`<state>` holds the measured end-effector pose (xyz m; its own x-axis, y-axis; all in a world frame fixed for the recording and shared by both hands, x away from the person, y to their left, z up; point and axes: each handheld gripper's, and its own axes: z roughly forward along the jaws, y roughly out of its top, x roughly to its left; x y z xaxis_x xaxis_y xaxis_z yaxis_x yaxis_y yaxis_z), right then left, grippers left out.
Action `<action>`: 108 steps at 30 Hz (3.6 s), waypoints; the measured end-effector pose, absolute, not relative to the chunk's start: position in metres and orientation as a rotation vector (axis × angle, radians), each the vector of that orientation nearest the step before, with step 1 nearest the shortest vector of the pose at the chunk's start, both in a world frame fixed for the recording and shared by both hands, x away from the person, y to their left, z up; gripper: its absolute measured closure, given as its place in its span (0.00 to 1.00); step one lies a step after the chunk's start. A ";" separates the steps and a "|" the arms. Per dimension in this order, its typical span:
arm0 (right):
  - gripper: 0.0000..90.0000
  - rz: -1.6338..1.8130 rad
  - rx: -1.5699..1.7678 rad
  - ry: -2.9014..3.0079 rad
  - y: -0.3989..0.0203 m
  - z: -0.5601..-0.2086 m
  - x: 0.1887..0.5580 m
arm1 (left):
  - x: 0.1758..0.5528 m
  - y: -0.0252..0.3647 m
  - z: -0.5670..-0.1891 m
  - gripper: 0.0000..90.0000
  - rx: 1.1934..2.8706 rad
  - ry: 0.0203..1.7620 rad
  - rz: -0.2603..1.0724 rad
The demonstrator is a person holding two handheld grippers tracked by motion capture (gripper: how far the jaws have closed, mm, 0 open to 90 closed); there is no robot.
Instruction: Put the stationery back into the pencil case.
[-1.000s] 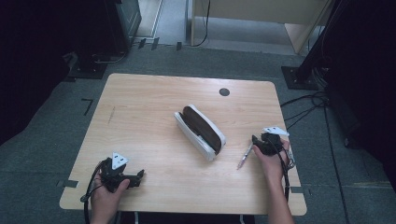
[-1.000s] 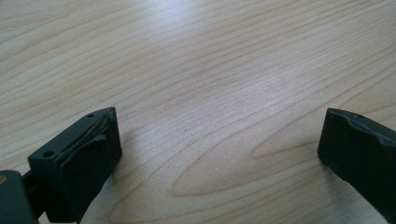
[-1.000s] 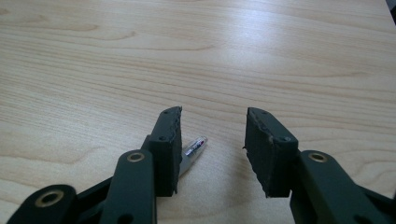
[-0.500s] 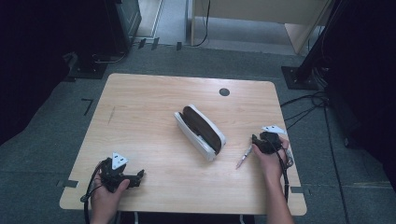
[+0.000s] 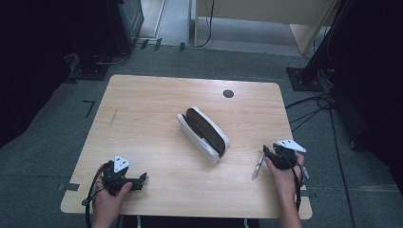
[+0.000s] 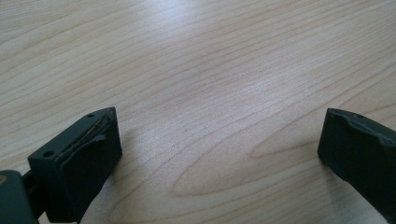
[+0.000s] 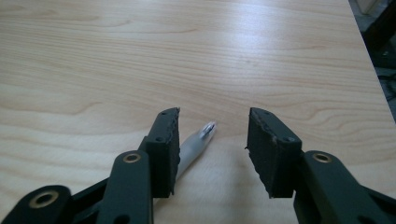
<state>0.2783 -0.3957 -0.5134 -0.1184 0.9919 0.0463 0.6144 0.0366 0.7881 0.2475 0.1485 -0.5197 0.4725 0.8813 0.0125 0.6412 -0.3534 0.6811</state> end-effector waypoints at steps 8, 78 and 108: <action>0.64 0.914 1.678 1.831 -0.380 -0.520 0.275 | 0.248 0.148 -0.520 0.00 2.110 1.256 0.510; 0.90 1.316 1.226 1.962 -0.288 -0.415 0.262 | 0.248 0.148 -0.520 0.00 2.108 1.257 0.510; 0.90 1.437 1.067 2.007 -0.219 -0.397 0.313 | 0.248 0.148 -0.520 0.00 2.108 1.256 0.511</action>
<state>0.3126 -0.2189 -0.3973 -0.6003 0.7961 0.0765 0.3293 0.1589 0.9308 0.2480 0.1476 -0.5199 0.4718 0.8816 0.0122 0.6394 -0.3516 0.6837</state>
